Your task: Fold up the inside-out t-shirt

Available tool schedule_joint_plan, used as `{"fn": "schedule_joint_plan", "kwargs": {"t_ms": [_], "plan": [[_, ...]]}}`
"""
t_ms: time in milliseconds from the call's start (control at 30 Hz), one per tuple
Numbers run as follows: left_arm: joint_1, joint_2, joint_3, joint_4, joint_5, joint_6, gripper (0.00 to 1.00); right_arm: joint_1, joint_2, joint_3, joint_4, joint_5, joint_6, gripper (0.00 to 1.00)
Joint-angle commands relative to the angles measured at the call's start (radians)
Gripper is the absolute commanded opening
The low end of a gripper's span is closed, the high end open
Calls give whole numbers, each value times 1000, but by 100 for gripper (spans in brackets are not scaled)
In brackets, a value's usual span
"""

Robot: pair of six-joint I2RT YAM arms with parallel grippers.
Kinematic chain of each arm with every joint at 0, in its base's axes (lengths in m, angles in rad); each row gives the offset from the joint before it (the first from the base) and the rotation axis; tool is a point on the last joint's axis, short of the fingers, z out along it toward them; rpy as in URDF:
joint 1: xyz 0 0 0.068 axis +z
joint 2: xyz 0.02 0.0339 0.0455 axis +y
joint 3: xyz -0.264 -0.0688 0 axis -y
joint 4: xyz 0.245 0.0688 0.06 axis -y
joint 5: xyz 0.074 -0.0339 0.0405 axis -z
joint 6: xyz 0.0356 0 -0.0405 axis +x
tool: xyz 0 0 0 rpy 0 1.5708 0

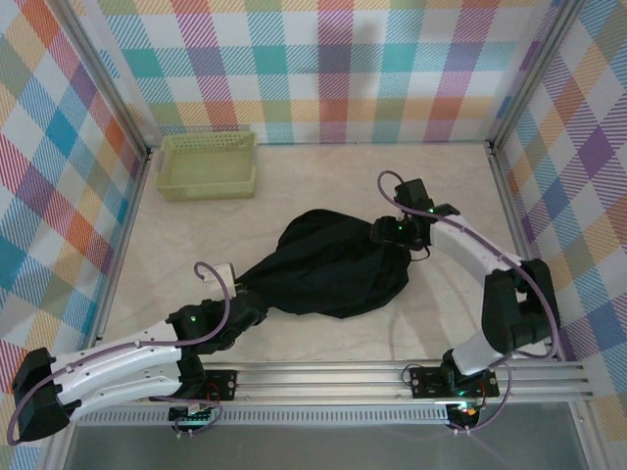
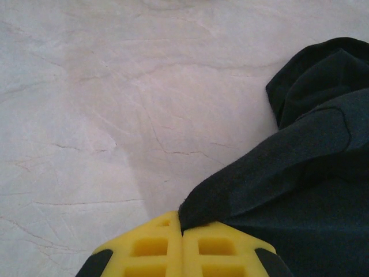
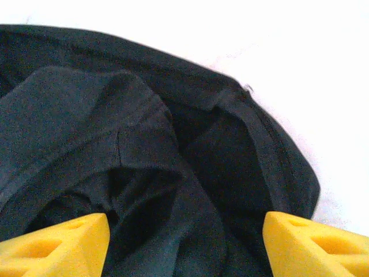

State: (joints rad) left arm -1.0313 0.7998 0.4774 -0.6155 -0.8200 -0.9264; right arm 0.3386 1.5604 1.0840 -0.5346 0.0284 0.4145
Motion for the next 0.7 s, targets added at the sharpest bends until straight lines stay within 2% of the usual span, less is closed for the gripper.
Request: {"fn": "schedule_joint_plan", "kwargs": {"t_ms": [0, 100, 200, 300, 400, 467, 533, 667], "plan": [[23, 19, -4, -20, 16, -19, 0, -8, 75, 73, 8, -49, -25, 67], [38, 42, 0, -9, 28, -12, 0, 1, 141, 118, 3, -99, -24, 60], [57, 62, 4, 13, 50, 7, 0, 10, 192, 150, -14, -93, -25, 53], [70, 83, 12, 34, 65, 26, 0, 10, 225, 176, -27, -80, -30, 38], [84, 104, 28, 48, 78, 51, 0, 10, 211, 197, -38, -68, -38, 16], [95, 120, 45, 72, 94, 82, 0, 11, 175, 216, -65, -35, -44, 5], [107, 145, 68, 122, 120, 130, 0, 10, 124, 246, -106, 32, -53, 0], [154, 254, 194, 236, 190, 259, 0, -11, -26, 352, -225, 207, -72, 0]]}}
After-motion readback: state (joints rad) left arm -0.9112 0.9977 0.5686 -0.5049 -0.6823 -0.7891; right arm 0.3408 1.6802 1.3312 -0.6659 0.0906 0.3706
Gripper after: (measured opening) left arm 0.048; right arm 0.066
